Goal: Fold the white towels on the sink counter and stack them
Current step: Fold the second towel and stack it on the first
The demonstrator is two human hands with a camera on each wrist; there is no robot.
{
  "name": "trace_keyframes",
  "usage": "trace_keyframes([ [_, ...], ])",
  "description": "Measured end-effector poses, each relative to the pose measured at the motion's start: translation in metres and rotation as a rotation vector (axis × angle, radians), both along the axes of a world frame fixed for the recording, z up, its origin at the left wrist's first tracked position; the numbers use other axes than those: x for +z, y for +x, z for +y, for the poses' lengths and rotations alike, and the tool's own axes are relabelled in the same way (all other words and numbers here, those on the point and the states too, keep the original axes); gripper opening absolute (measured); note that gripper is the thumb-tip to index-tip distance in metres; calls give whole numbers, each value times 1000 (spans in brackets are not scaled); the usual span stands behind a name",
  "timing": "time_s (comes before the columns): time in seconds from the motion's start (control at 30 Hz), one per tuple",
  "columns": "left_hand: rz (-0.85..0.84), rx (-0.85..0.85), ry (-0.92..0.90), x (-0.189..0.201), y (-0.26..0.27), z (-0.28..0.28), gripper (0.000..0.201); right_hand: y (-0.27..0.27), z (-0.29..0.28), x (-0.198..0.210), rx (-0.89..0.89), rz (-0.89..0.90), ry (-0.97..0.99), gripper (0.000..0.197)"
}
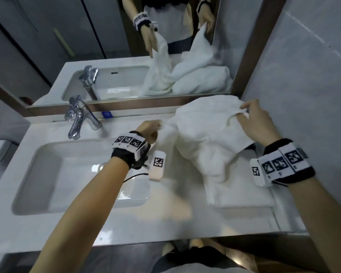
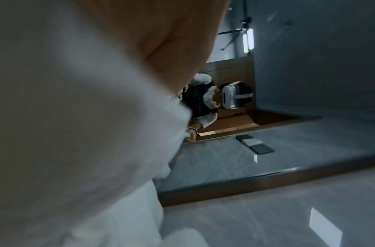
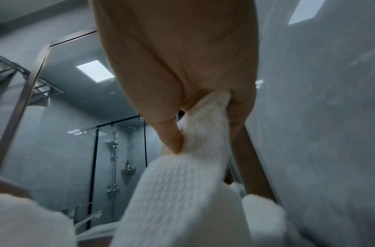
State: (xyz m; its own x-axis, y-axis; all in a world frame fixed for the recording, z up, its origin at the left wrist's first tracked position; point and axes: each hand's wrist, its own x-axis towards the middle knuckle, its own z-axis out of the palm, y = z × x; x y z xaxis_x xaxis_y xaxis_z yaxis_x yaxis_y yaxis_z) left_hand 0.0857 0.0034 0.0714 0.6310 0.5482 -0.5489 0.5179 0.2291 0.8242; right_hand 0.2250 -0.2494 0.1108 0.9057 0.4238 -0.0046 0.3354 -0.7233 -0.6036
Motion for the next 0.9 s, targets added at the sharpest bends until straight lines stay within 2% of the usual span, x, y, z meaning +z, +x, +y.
trace_keyframes([
  [0.07, -86, 53, -210, 5, 7, -17, 29, -5, 5, -12, 56, 82, 13, 33],
  [0.13, -181, 103, -404, 3, 13, -31, 25, -9, 8, -22, 74, 138, 27, 38],
  [0.2, -220, 79, -453, -2, 15, -45, 15, -11, 8, -31, 73, 208, 87, 41],
  [0.23, -219, 56, -393, -7, 15, -50, 13, -11, 6, -35, 74, 255, 134, 41],
  [0.3, -218, -51, -107, -22, 14, -57, 14, -11, 2, -42, 63, 328, 227, 37],
  [0.33, -220, -147, 81, -30, 11, -59, 25, -12, 0, -45, 48, 327, 270, 34],
  [0.4, -215, -376, 487, -45, 1, -62, 63, -12, -3, -49, 8, 251, 331, 26],
  [0.47, -230, -619, 1056, -58, -9, -62, 87, -12, -8, -51, -41, 156, 352, 20],
  [0.53, -309, -855, 1590, -67, -14, -63, 81, -12, -14, -54, -84, 101, 356, 16],
  [0.6, -417, -1146, 1856, -77, -14, -68, 61, -14, -21, -57, -124, 72, 337, 11],
  [0.67, -346, -1386, 1905, -81, -12, -76, 55, -15, -28, -60, -118, 45, 319, 10],
  [0.73, -230, -1487, 1900, -81, -7, -84, 59, -17, -34, -64, -59, 31, 319, 13],
  [0.8, -203, -1512, 1875, -75, 0, -91, 52, -20, -39, -67, -14, 52, 332, 17],
  [0.83, -265, -1479, 1851, -72, 3, -93, 41, -21, -42, -69, -12, 68, 353, 21],
  [0.9, -432, -1377, 1527, -59, 9, -95, 17, -22, -49, -69, -53, 93, 430, 24],
])
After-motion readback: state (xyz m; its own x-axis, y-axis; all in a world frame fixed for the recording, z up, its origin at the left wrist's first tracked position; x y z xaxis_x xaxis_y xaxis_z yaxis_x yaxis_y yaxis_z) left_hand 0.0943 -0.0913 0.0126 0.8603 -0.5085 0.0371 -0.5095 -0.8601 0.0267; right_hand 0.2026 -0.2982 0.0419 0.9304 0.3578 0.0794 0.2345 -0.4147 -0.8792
